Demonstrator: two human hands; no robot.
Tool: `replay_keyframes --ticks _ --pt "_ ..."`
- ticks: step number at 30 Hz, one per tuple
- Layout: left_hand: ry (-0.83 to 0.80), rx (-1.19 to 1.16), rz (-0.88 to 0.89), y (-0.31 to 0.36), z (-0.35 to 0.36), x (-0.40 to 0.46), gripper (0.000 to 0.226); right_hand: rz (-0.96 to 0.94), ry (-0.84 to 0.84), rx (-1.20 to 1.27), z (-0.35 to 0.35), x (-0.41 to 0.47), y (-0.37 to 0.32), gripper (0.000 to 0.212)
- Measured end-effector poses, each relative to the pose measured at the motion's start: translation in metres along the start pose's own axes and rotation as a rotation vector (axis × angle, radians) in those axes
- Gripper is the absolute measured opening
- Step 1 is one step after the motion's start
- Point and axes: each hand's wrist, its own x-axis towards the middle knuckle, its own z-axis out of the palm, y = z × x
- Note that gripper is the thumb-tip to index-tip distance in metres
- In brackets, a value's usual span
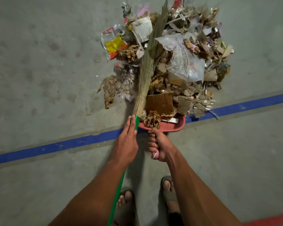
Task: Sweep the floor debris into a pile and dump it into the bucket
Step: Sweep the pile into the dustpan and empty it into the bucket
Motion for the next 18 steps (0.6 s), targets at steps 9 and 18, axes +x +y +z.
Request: replay_keyframes --ticks 9,18 --pt "0.031 0.025 0.039 0.019 -0.048 -0.054 0.064 0.003 0.015 -0.157 0.01 -0.083 0.015 0.041" --pt "0.021 0.085 0.137 0.063 -0.108 -0.109 0.067 -0.066 0.008 -0.148 0.045 -0.171 0.0 0.043"
